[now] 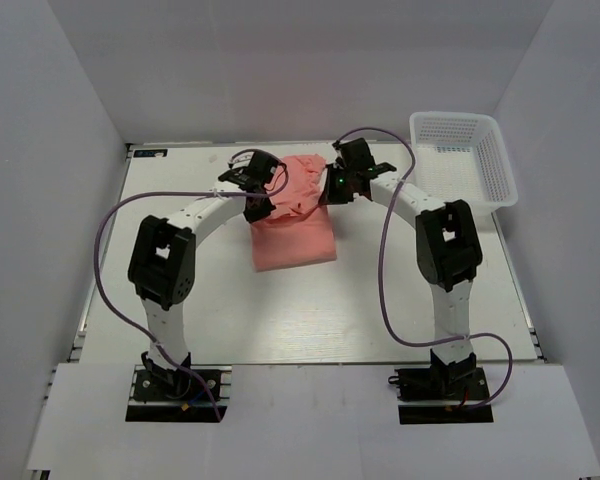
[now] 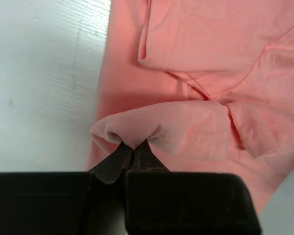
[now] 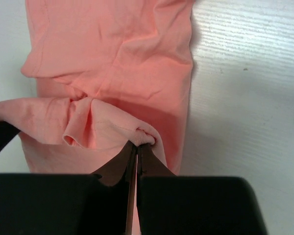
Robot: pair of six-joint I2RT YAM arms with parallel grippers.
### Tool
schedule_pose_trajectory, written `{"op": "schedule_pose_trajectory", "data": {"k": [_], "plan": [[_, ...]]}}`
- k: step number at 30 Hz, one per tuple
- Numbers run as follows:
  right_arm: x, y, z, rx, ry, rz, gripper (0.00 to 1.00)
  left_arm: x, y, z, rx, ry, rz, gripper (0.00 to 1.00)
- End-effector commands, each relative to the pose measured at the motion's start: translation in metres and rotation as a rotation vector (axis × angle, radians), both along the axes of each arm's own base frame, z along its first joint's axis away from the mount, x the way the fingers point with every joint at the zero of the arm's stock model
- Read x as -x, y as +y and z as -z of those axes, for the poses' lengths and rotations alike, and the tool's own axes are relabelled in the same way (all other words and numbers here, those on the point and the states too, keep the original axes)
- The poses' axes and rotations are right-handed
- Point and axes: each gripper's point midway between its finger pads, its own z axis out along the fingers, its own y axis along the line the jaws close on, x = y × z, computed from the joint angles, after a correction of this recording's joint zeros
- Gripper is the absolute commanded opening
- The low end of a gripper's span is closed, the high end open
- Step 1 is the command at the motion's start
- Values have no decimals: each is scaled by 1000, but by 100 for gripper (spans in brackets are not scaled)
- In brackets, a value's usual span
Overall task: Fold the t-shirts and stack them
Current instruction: Fold the folded rectangular tshirt in 1/3 of the way
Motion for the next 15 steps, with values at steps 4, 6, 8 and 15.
{"op": "schedule_pose_trajectory", "data": {"k": [4,6,8,15], "plan": [[-38,19,-32,-97,-115,-44,10,-28,2,-16,13,-63,-25,43],[-57,26,-46,-127,-149,-51,60,-51,16,-29,9,-103,-86,66],[-74,24,-61,-130,-162,-37,90,-77,31,-59,24,-169,-156,100],[-44,2,-110,-125,-248,-61,90,-81,54,-89,29,-173,-185,100]]}}
